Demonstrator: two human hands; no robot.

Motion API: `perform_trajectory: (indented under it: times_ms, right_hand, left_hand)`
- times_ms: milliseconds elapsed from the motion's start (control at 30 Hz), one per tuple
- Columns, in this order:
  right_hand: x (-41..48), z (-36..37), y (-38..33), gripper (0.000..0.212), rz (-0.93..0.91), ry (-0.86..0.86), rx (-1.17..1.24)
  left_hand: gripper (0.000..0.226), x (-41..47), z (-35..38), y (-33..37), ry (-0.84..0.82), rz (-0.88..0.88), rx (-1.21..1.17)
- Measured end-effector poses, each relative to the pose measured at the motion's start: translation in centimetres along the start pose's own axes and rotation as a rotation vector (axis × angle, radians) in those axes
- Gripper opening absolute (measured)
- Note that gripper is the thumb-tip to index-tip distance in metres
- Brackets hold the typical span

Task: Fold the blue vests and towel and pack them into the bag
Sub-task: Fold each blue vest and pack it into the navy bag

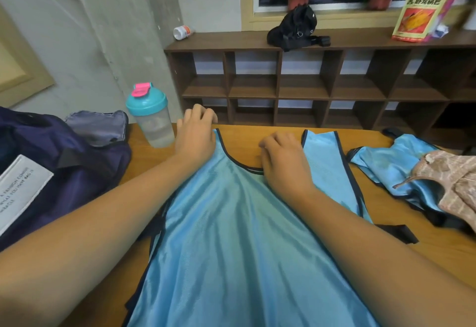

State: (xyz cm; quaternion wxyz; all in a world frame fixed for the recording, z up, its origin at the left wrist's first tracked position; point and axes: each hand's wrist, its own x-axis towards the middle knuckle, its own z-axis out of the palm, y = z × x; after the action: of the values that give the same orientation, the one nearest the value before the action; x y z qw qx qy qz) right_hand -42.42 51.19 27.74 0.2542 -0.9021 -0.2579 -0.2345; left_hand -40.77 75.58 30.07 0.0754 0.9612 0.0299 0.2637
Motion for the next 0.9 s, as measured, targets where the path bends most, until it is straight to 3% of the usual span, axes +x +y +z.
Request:
perform_trajectory:
  times_ms: [100, 167, 300, 433, 600, 900]
  right_hand:
    - [1.5, -2.6, -0.3, 0.015, -0.001, 0.062, -0.18]
    - [2.5, -4.2, 0.2, 0.016, 0.054, -0.057, -0.242]
    - [2.2, -6.2, 1.9, 0.023, 0.186, -0.369, -0.349]
    - [-0.6, -6.3, 3.7, 0.051, 0.237, -0.541, -0.399]
    - [-2.8, -6.1, 6.5, 0.071, 0.304, -0.525, -0.292]
    - [1.0, -3.7, 8.8, 0.075, 0.289, -0.528, -0.317]
  left_hand:
    - [0.019, -3.2, -0.7, 2.2, -0.077, -0.031, -0.116]
    - [0.021, -5.0, -1.0, 3.0, -0.171, -0.077, -0.151]
    - [0.051, -7.0, -1.2, 2.9, -0.317, -0.127, -0.113]
    - [0.073, -8.2, -0.5, 1.7, -0.425, -0.134, -0.066]
    - [0.079, -7.5, -0.3, 1.1, -0.485, -0.114, -0.002]
    - [0.084, -3.3, 1.5, 0.1, -0.489, -0.106, 0.047]
